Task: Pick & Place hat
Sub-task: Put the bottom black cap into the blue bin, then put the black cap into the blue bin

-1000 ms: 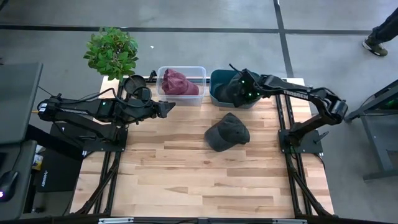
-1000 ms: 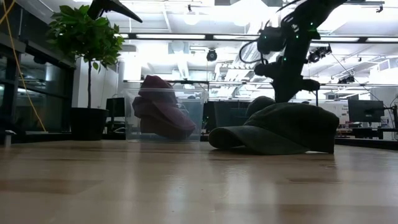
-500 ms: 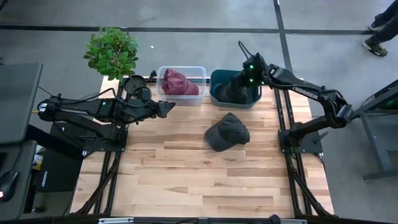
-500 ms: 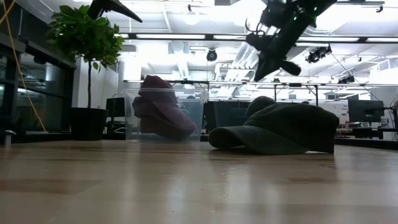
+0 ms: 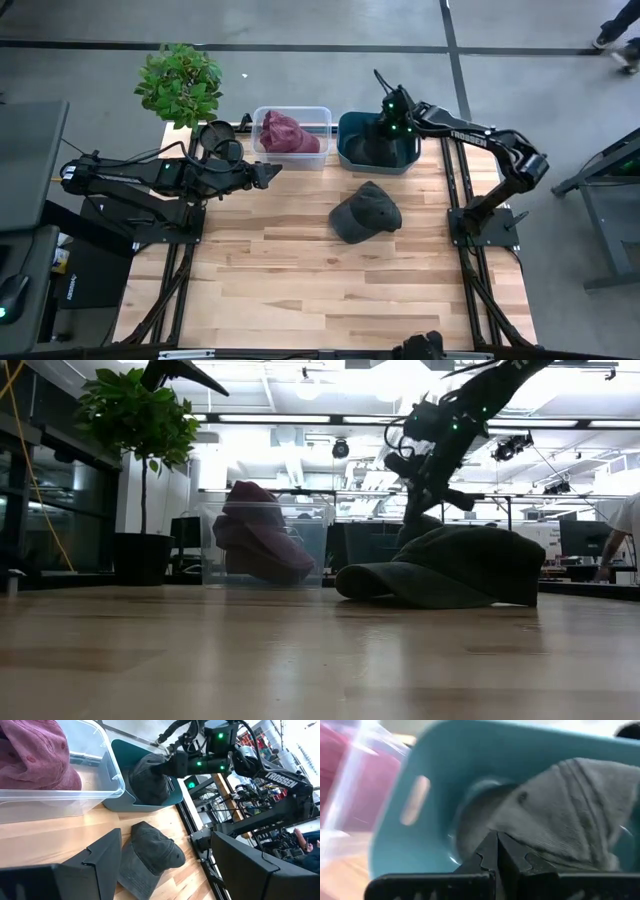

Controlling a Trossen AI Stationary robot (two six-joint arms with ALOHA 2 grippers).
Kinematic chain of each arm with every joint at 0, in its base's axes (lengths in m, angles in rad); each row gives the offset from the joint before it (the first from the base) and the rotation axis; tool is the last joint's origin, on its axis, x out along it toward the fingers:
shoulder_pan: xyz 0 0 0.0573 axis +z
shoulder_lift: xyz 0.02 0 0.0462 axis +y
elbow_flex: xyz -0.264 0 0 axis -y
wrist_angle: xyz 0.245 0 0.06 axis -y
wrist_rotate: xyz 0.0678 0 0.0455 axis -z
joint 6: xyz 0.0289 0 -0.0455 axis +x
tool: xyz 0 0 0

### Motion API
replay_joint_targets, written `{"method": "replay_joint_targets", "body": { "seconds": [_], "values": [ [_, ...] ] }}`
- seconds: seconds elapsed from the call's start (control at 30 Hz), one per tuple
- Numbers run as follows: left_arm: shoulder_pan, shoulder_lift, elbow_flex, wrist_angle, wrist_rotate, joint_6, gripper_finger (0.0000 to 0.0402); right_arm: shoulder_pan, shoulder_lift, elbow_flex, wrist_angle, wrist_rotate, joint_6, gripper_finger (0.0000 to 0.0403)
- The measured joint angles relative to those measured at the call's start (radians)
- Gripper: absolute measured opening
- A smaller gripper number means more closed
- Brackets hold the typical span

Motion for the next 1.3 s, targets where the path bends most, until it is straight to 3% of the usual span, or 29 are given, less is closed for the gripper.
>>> {"method": "replay_joint_targets", "body": {
  "seconds": [0.3,0.63,0.9,1.13,1.3],
  "values": [
    [0.0,0.0,0.0,-0.001,0.002,0.0,0.0266,-0.029,-0.001,0.0,-0.157,0.061,-0.053,0.0],
    [0.0,0.0,0.0,-0.002,0.003,-0.003,0.0266,-0.039,-0.051,0.0,-0.09,-0.032,-0.067,0.0],
    [0.0,0.0,0.0,-0.015,0.004,-0.004,0.0266,-0.031,-0.192,0.0,-0.144,-0.188,-0.141,0.0],
    [0.0,0.006,0.0,-0.028,0.039,-0.007,0.0266,0.036,-0.349,0.0,-0.31,-0.186,-0.192,0.0],
    [0.0,0.058,0.0,-0.017,0.082,-0.011,0.0266,0.129,-0.433,0.0,-0.466,-0.098,-0.196,0.0]
  ]
}}
